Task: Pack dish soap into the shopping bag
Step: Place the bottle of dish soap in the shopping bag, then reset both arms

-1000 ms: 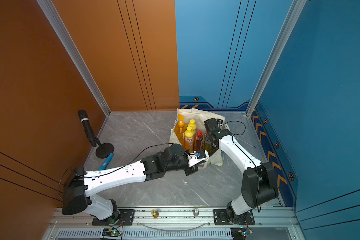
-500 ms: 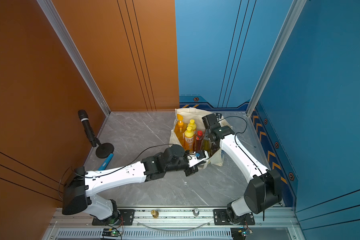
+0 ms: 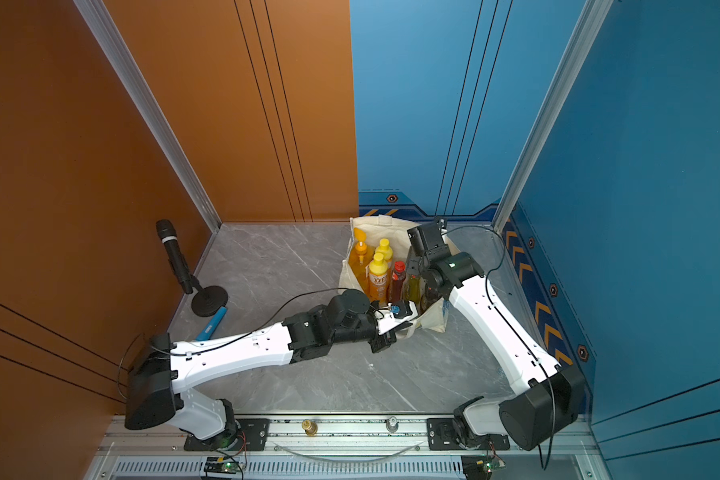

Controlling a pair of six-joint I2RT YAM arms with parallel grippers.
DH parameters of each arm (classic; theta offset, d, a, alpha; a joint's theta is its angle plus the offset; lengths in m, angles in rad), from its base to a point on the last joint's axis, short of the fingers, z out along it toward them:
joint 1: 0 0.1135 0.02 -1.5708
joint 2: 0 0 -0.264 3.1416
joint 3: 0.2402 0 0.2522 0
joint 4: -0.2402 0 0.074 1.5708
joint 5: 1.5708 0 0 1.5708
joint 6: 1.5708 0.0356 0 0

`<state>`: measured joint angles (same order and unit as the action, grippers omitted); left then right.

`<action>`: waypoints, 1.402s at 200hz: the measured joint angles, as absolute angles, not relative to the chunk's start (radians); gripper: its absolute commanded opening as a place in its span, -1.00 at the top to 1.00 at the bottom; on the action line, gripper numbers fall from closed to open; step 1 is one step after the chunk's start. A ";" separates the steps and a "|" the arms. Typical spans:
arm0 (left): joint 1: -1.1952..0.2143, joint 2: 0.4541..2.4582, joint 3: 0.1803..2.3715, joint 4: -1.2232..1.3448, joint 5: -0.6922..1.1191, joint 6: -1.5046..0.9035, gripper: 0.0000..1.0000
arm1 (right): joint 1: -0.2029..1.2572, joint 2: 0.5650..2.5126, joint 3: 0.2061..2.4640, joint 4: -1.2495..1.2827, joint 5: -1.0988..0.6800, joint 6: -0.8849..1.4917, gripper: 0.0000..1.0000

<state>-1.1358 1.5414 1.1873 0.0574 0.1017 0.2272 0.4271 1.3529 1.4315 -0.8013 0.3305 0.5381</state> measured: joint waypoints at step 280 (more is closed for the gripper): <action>-1.007 0.696 0.709 -0.019 -0.566 0.030 -0.96 | 0.233 0.645 1.148 -1.118 0.603 0.538 -0.99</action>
<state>-1.0069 0.6956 0.7090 -0.0185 -0.5659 0.0299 0.2333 0.6445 1.1477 -1.1183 0.6033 0.5377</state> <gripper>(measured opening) 0.980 0.995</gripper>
